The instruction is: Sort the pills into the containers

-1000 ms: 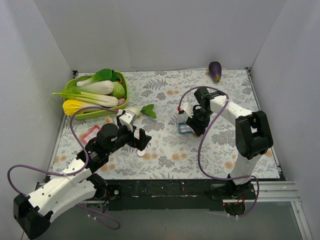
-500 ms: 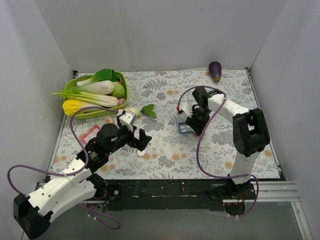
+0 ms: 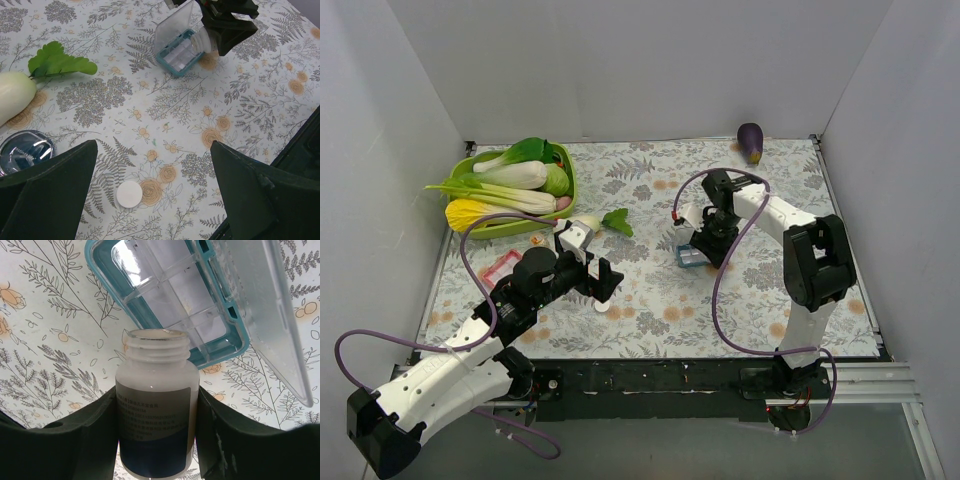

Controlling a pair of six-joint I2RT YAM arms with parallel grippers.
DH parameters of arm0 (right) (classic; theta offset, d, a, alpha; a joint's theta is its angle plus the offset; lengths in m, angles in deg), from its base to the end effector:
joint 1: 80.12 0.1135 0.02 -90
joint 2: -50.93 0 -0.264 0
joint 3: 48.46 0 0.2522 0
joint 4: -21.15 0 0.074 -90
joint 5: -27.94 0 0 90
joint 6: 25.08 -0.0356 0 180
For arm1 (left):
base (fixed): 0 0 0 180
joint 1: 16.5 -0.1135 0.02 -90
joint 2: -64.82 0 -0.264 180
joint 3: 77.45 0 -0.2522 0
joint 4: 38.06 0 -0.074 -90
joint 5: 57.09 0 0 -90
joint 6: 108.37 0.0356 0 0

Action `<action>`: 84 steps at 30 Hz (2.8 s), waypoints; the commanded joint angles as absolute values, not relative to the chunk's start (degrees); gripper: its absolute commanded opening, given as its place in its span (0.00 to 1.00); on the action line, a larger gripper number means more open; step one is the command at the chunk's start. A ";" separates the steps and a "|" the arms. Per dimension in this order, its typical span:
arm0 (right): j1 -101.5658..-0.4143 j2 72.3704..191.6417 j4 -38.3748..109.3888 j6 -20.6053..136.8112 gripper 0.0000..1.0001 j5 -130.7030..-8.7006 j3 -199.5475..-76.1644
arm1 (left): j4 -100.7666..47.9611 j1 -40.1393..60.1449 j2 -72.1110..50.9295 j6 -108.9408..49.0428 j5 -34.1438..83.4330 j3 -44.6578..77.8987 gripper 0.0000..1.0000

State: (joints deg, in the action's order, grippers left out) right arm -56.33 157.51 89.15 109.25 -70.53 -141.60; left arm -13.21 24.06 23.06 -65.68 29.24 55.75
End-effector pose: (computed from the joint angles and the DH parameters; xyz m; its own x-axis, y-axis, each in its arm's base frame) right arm 0.3244 0.1488 0.1999 -0.3544 -0.9116 -0.2083 -0.9320 0.3623 0.0002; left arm 0.1332 -0.1170 0.2744 -0.6852 -0.3791 -0.6220 0.2818 0.6495 -0.7062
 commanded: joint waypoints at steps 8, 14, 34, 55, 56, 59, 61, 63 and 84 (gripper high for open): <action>-55.24 158.77 93.10 110.01 0.01 -69.09 -144.92 | -13.93 23.67 24.12 -64.60 28.69 55.92 0.98; -54.98 159.56 94.06 110.18 0.01 -68.83 -145.98 | -13.84 23.67 24.12 -64.60 28.51 55.92 0.98; -54.37 161.49 95.91 110.36 0.01 -66.81 -147.47 | -13.84 23.67 24.12 -64.42 27.90 55.83 0.98; -53.49 164.30 99.25 110.71 0.01 -64.79 -151.61 | -13.84 23.67 23.95 -64.34 27.54 55.92 0.98; -53.49 164.39 99.33 110.71 0.01 -64.79 -151.61 | -13.84 23.67 23.95 -64.34 27.54 55.83 0.98; -53.31 164.39 99.25 110.80 0.01 -64.44 -151.61 | -13.75 23.67 23.86 -64.34 27.46 55.83 0.98; -53.14 164.39 99.25 110.80 0.01 -64.35 -151.61 | -13.84 23.67 23.86 -64.34 27.46 55.83 0.98; -53.13 164.39 99.34 110.88 0.01 -64.00 -151.61 | -13.75 23.76 23.86 -64.25 27.37 55.83 0.98; -51.82 165.09 100.83 111.15 0.01 -60.13 -152.66 | -13.75 23.67 23.86 -64.16 27.02 55.83 0.98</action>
